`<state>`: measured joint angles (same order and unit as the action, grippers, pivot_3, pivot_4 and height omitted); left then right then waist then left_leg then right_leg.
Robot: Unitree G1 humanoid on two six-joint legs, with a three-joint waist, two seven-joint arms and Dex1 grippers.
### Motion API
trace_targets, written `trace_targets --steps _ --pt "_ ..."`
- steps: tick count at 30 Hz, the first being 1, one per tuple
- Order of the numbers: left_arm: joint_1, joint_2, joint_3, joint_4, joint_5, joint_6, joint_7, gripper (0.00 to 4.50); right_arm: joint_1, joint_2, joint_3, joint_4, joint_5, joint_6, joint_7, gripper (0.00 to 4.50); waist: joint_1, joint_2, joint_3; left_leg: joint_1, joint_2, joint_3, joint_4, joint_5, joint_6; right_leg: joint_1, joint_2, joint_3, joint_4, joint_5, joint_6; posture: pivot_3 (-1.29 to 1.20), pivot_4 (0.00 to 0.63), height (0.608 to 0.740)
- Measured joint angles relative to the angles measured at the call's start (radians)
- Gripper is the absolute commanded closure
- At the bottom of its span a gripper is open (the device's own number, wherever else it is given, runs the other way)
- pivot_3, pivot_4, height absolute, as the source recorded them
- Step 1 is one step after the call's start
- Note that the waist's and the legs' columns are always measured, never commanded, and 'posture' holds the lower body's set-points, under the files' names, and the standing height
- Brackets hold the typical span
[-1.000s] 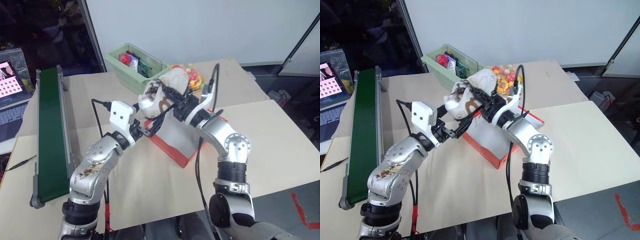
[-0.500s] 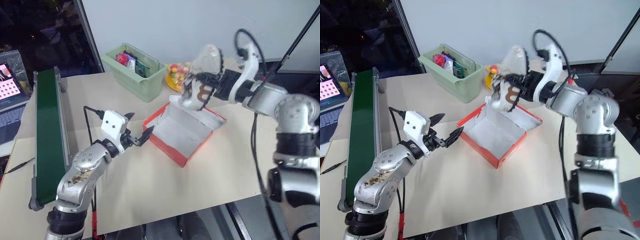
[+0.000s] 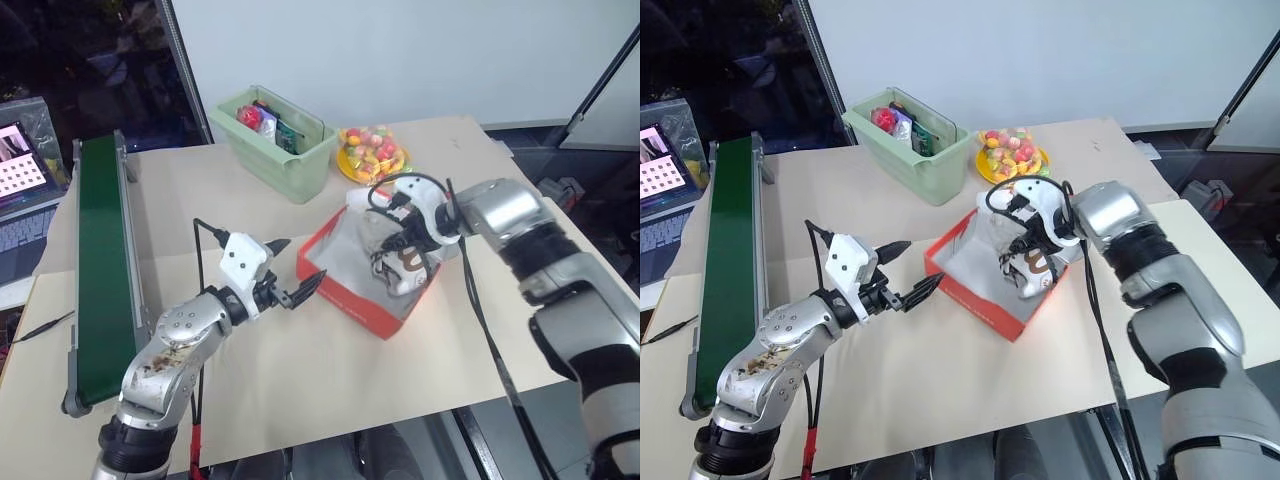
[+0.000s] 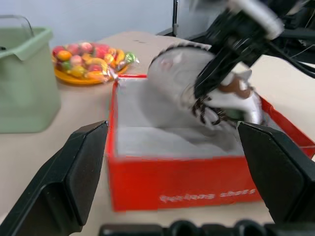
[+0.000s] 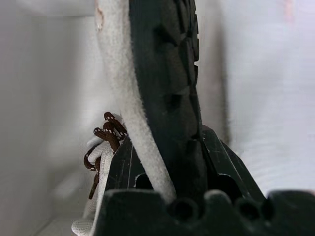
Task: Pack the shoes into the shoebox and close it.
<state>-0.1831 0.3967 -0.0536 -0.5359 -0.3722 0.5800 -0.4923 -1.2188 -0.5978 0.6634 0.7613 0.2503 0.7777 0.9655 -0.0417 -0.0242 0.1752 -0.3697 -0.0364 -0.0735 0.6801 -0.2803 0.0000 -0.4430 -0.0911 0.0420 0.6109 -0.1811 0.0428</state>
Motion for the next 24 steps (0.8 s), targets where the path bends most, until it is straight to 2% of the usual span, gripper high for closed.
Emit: trace_targets --steps 9,19,24 --pt "-0.001 -0.016 -0.004 -0.015 -0.018 0.025 0.018 0.01 -0.049 0.152 0.018 0.254 -0.259 -0.265 0.114 3.61 -0.002 0.0 0.0 0.0 0.0 -0.001 0.0 0.001 -0.002 -0.001 0.0 0.001 0.001 0.0 0.0 0.0 0.15 0.74" --pt "-0.001 -0.016 -0.004 -0.019 -0.022 0.034 0.032 0.0 -0.07 0.216 -0.126 0.336 -0.317 -0.299 0.107 0.33 -0.006 0.0 0.0 0.0 0.0 -0.001 0.0 0.001 -0.002 -0.002 0.0 0.001 0.002 0.001 -0.001 0.0 0.15 0.74" --pt "-0.002 -0.016 -0.005 -0.019 -0.022 0.034 0.032 0.0 -0.133 0.217 -0.219 0.316 -0.317 -0.283 0.092 0.33 -0.004 0.0 0.0 0.0 -0.001 -0.001 -0.001 0.001 -0.003 -0.002 0.0 0.001 0.002 0.001 -0.001 0.0 0.15 0.74"
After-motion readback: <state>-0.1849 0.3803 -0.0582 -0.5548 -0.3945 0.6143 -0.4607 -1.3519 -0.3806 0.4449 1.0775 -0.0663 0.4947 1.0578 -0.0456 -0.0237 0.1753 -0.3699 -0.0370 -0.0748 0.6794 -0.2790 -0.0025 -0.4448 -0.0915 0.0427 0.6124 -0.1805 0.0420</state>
